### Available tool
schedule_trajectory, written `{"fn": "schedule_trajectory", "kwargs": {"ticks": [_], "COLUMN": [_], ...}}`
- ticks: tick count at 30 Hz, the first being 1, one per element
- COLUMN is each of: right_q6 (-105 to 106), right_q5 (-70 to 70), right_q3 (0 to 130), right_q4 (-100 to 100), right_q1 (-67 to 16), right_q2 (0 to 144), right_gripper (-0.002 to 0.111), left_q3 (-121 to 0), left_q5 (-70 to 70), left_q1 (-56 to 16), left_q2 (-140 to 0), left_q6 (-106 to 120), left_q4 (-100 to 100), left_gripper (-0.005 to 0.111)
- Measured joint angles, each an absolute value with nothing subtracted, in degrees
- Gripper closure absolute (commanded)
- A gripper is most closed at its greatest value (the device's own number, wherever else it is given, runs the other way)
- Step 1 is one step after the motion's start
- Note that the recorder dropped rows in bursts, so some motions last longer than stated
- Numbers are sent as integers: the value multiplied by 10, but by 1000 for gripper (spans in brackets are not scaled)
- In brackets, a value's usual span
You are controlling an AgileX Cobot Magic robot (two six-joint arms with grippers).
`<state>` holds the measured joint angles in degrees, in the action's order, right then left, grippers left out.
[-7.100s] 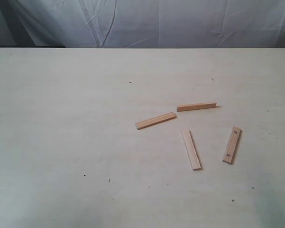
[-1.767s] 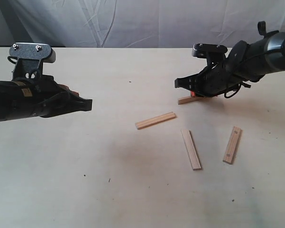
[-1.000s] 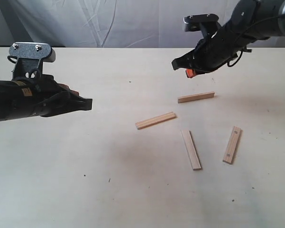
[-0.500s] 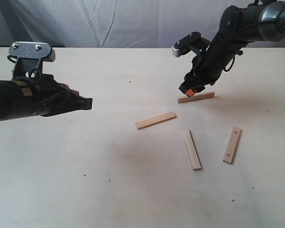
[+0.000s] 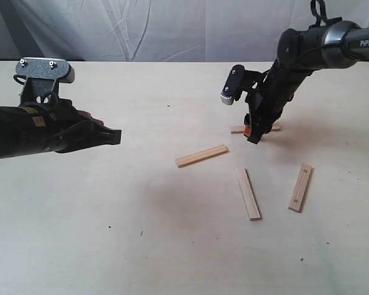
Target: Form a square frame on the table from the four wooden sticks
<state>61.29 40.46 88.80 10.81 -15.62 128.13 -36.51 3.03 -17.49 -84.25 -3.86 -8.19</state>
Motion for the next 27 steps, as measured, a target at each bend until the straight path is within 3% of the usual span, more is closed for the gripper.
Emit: {"fn": "schedule_trajectory", "kwargs": {"ticks": [3, 14, 18, 22, 27], "right_q6": [617, 571, 464, 227, 129], "right_q5": [401, 464, 438, 387, 348], "right_q3": [889, 889, 889, 889, 889], "right_q4": [106, 152, 154, 143, 142], "right_q1": [-156, -156, -156, -156, -156], "right_q2": [1285, 1237, 1237, 1239, 1273], "right_gripper": [109, 104, 89, 88, 88], "left_q3": [-365, -365, -365, -365, -365], "left_q5": [30, 32, 32, 34, 34], "left_q1": [-175, -175, -175, -175, -175], "left_q2": [-849, -850, -850, -850, -850], "left_q6": [-39, -39, -39, -39, -39], "left_q4": [-83, -87, -87, -87, -87], "left_gripper": [107, 107, 107, 107, 107]}}
